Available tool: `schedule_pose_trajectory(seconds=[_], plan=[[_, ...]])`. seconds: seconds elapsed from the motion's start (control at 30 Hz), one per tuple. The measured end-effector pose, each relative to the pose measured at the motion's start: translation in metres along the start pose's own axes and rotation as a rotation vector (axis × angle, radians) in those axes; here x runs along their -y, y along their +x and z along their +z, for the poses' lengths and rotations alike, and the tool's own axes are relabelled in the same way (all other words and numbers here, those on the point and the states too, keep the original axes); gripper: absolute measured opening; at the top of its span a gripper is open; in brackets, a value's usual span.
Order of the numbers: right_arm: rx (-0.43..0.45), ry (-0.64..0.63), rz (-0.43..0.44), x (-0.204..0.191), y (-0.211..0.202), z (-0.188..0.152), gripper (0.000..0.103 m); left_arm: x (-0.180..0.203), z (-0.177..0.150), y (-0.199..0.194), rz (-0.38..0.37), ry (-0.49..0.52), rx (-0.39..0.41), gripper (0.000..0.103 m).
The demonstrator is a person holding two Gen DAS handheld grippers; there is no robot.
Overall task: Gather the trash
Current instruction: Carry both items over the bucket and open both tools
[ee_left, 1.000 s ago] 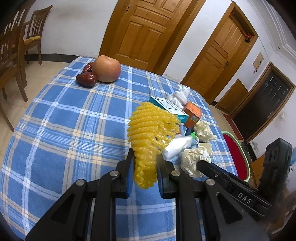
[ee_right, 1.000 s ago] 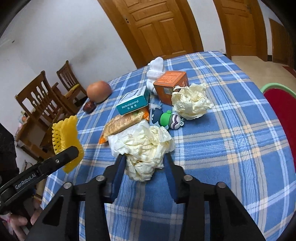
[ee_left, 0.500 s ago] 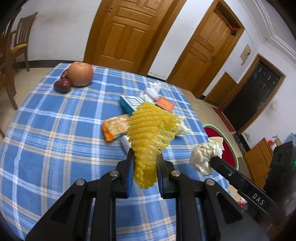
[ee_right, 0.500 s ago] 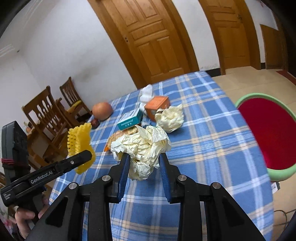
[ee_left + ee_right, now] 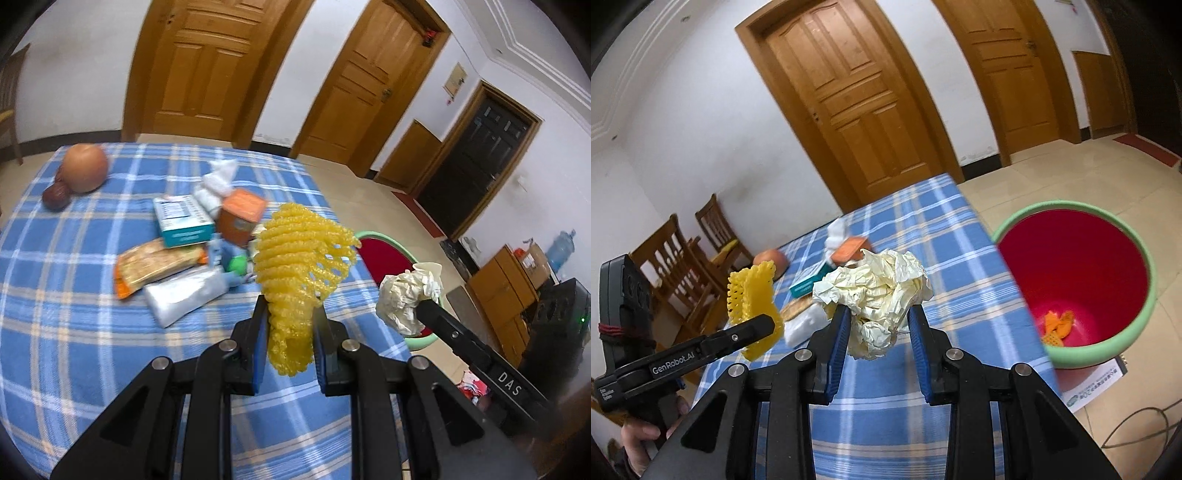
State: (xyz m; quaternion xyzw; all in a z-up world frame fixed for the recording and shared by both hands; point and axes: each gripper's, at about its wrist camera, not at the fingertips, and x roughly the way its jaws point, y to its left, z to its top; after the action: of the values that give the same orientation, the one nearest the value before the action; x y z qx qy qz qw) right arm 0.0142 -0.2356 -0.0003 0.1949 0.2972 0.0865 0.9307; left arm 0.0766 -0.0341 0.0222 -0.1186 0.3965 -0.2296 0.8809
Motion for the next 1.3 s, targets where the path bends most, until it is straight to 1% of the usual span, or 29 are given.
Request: schedule_pose_trajectory(seconds=[0.23,0.53,0.87,1.0,1.3], plan=[[0.039,0.06,-0.056,0.036,-0.009,0.01,0.033,0.033,0.01,0.024,-0.039,0.063,-0.03,0.02],[0.062,0.131,-0.137,0.08,-0.012,0.018,0.033,0.066,0.02,0.06,-0.072,0.122,-0.078,0.02],[0.057,0.189,-0.222,0.126,-0.008,0.02,0.033,0.101,0.023,0.111,-0.105,0.173,-0.159,0.02],[0.046,0.208,-0.252,0.144,-0.005,0.02,0.033,0.114,0.024,0.128,-0.113,0.201,-0.178,0.02],[0.031,0.241,-0.288,0.169,-0.002,0.017,0.037,0.137,0.024,0.161,-0.124,0.242,-0.227,0.02]])
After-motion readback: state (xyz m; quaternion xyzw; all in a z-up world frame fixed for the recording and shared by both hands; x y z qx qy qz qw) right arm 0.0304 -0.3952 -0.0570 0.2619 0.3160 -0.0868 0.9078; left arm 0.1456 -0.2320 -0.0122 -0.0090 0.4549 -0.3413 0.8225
